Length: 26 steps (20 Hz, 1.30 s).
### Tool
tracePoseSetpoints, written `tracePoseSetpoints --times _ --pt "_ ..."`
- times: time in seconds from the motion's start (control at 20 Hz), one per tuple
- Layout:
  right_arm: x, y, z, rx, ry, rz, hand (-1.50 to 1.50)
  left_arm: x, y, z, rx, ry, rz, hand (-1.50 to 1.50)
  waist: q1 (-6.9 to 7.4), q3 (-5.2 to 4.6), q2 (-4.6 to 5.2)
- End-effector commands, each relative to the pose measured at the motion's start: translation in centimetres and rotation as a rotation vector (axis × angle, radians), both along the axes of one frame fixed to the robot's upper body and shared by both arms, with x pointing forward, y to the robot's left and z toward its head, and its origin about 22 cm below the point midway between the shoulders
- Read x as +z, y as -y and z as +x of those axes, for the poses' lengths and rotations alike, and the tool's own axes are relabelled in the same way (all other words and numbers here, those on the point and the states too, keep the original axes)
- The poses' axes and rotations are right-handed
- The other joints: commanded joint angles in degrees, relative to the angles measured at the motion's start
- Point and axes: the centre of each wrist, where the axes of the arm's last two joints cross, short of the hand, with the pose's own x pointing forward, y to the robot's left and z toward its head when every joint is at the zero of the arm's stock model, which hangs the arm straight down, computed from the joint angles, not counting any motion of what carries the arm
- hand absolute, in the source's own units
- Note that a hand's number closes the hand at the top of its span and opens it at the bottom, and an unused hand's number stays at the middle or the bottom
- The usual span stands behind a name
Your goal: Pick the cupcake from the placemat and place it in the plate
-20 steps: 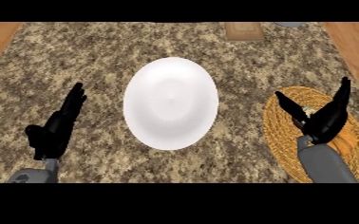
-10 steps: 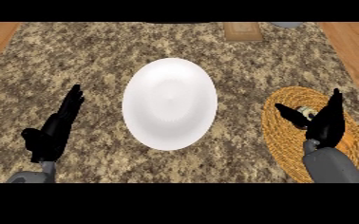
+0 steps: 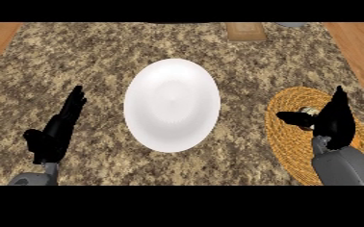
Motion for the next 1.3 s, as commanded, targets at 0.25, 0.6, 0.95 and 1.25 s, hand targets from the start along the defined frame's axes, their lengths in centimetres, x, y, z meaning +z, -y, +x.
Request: tracePoseSetpoints --times 0.25,0.6,0.95,1.25 --pt "2.4 1.0 -0.5 -0.12 -0.247 0.064 -1.5 1.0 -0.2 -0.1 -0.008 0.006 -0.006 0.0 1.17 0.23 0.4" --pt "0.6 2.2 -0.1 -0.136 -0.24 0.082 -1.5 2.0 0.7 1.2 -0.02 0.008 -0.023 0.0 1.44 0.3 0.54" --pt "-1.9 2.9 0.0 -0.167 -0.339 0.057 -1.5 0.9 0.5 0.5 -0.023 0.009 -0.006 0.0 1.55 0.29 0.61" --pt "-3.2 3.6 0.8 -0.049 -0.344 0.125 1.5 -0.1 -0.1 0.8 -0.018 0.005 -0.005 0.0 1.6 0.31 0.74"
